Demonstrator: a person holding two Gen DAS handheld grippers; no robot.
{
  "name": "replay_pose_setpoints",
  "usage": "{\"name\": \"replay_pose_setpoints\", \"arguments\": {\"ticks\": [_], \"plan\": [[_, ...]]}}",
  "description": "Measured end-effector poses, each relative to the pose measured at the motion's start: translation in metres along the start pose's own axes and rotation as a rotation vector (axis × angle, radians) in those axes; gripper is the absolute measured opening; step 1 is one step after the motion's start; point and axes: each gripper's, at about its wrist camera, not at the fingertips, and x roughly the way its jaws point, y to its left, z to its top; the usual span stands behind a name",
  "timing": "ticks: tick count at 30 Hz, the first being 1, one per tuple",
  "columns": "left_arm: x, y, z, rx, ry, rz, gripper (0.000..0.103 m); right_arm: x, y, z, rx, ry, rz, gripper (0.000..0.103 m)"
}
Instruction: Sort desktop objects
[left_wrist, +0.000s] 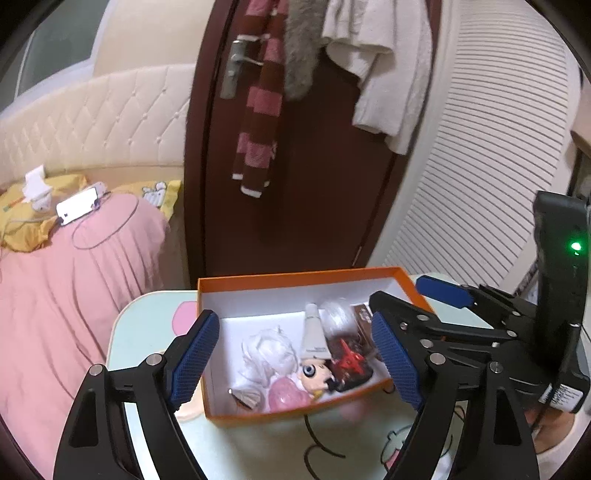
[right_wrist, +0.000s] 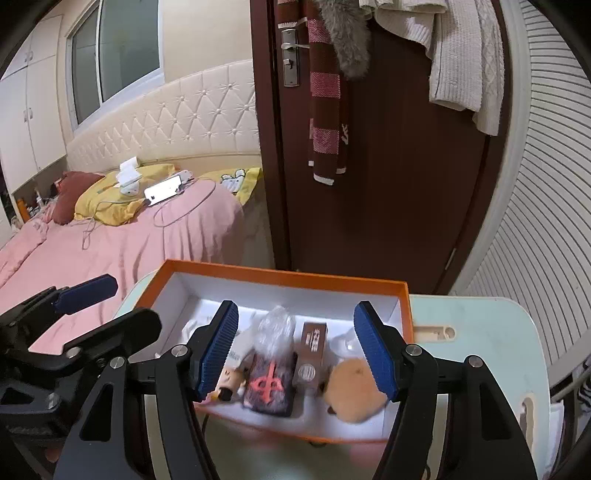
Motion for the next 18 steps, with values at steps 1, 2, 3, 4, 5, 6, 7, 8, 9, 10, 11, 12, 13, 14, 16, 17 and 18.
{"name": "replay_pose_setpoints", "arguments": {"ticks": [1,2,3,4,5,6,7,8,9,10,11,12,13,14,16,17,18], "plan": [[-0.003,-0.002,-0.001,0.002,0.001,-0.002,0.084,-0.001,0.0,-0.001,-0.001,0.002,-0.002,0.066],[-0.006,-0.003,-0.003,0.004,0.001,-0.005,0.084,-0.003,0.0,-0.002,-0.002,0.004,-0.004,0.066],[-0.009,-0.004,-0.004,0.004,0.002,-0.007,0.084,-0.004,0.0,-0.004,-0.002,0.006,-0.007,0.066],[-0.01,-0.005,-0.006,0.002,0.005,-0.008,0.084,-0.006,-0.001,-0.005,-0.001,0.011,-0.01,0.066],[-0.011,-0.005,-0.009,0.003,0.012,-0.007,0.084,-0.007,-0.001,-0.007,0.0,0.016,-0.012,0.066],[-0.012,-0.005,-0.012,0.003,0.019,-0.006,0.084,-0.008,-0.002,-0.01,0.003,0.021,-0.012,0.066],[-0.012,-0.005,-0.015,0.004,0.027,-0.006,0.084,-0.009,-0.002,-0.012,0.006,0.027,-0.013,0.066],[-0.013,-0.005,-0.018,0.005,0.035,-0.004,0.084,-0.01,-0.003,-0.015,0.007,0.032,-0.015,0.066],[-0.013,-0.005,-0.021,0.005,0.043,-0.001,0.084,-0.011,-0.004,-0.019,0.008,0.039,-0.018,0.066],[-0.013,-0.004,-0.024,0.004,0.05,0.002,0.084,-0.013,-0.005,-0.022,0.008,0.046,-0.021,0.066],[-0.013,-0.003,-0.028,-0.003,0.057,0.004,0.084,-0.014,-0.005,-0.026,0.007,0.055,-0.024,0.066],[-0.014,-0.003,-0.032,-0.009,0.064,0.006,0.084,-0.015,-0.006,-0.03,0.006,0.065,-0.028,0.066],[-0.014,-0.002,-0.036,-0.014,0.072,0.007,0.084,-0.016,-0.007,-0.034,0.005,0.073,-0.031,0.066],[-0.015,-0.003,-0.04,-0.017,0.08,0.006,0.084,-0.016,-0.008,-0.037,0.008,0.08,-0.031,0.066],[-0.015,-0.005,-0.048,-0.014,0.094,0.007,0.084,-0.018,-0.011,-0.044,0.014,0.092,-0.031,0.066],[-0.015,-0.007,-0.052,-0.01,0.102,0.009,0.084,-0.02,-0.011,-0.047,0.012,0.089,-0.031,0.066],[-0.014,-0.008,-0.057,-0.005,0.11,0.015,0.084,-0.021,-0.012,-0.049,0.009,0.086,-0.032,0.066]]}}
